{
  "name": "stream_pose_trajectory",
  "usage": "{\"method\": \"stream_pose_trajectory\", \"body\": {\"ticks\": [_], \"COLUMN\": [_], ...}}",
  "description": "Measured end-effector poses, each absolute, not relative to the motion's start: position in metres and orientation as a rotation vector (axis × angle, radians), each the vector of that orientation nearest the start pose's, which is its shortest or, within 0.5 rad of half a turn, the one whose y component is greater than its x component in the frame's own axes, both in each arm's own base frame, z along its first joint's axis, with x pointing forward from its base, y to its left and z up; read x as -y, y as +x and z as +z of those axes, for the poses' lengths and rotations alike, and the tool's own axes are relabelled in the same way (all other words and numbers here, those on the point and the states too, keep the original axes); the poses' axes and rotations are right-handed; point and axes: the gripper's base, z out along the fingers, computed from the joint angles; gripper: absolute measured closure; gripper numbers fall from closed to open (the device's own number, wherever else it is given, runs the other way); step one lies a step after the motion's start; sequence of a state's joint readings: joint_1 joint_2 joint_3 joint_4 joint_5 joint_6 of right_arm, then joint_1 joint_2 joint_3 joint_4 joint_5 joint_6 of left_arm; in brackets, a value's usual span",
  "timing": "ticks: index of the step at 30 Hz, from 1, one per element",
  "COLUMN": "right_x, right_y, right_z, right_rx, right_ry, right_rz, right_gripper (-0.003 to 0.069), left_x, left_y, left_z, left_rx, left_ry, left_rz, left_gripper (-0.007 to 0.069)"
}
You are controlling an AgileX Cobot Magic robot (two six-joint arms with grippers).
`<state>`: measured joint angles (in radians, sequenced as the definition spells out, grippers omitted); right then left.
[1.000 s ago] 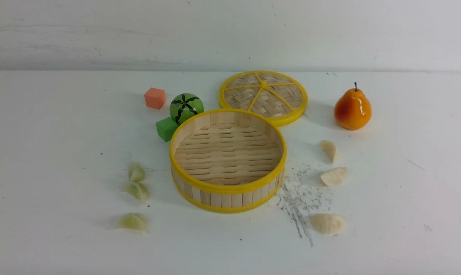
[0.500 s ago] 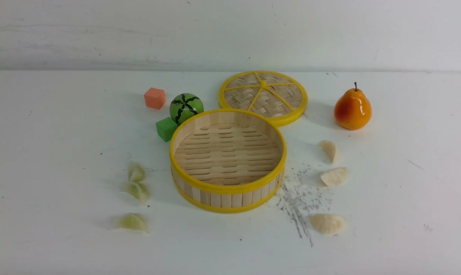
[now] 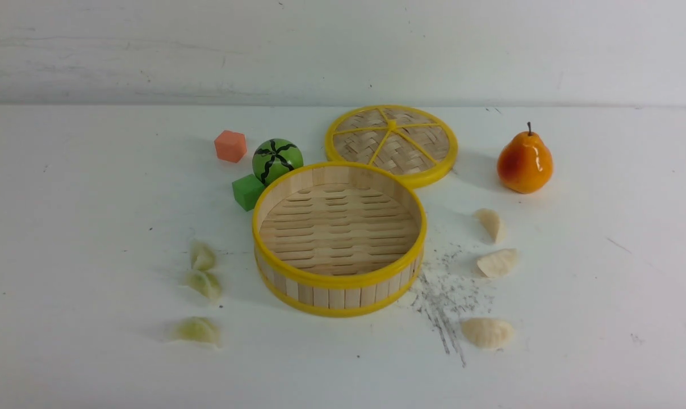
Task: Put the dumplings into the steamer on the white table.
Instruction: 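Reach for and grasp a dumpling on the table with the left gripper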
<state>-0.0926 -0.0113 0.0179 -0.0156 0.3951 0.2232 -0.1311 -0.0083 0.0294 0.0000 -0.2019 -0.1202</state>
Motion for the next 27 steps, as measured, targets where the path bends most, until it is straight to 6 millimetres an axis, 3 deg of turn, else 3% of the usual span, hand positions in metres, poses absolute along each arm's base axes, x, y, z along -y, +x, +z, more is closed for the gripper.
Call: {"method": "stream_pose_trajectory", "body": {"ticks": [5, 11, 15, 19, 23, 27], "right_x": [0.006, 0.005, 0.002, -0.002, -0.003, -0.004], "right_y": [0.054, 0.056, 0.051, 0.041, 0.035, 0.032], "right_z": [0.176, 0.207, 0.230, 0.250, 0.257, 0.268], "right_rx": [-1.796, -1.467, -1.205, -0.966, -0.864, -0.833], "right_ry": [0.274, 0.166, 0.104, 0.085, 0.062, 0.057], "right_rz": [0.074, 0.036, 0.049, 0.121, 0.137, 0.138], "right_gripper": [0.0606, 0.0597, 0.0593, 0.0593, 0.0593, 0.0593], "left_x": [0.007, 0.006, 0.005, 0.003, 0.001, -0.002], "left_y": [0.050, 0.048, 0.045, 0.036, 0.029, 0.021], "left_z": [0.232, 0.237, 0.243, 0.256, 0.265, 0.303], "left_rx": [-1.192, -1.132, -1.054, -0.867, -0.758, -0.766], "left_ry": [0.007, -0.015, -0.126, -0.197, -0.213, -0.225], "left_rz": [-0.221, -0.258, -0.437, -0.620, -0.683, -0.649], "left_gripper": [0.0386, 0.0386, 0.0386, 0.0386, 0.0386, 0.0386]}}
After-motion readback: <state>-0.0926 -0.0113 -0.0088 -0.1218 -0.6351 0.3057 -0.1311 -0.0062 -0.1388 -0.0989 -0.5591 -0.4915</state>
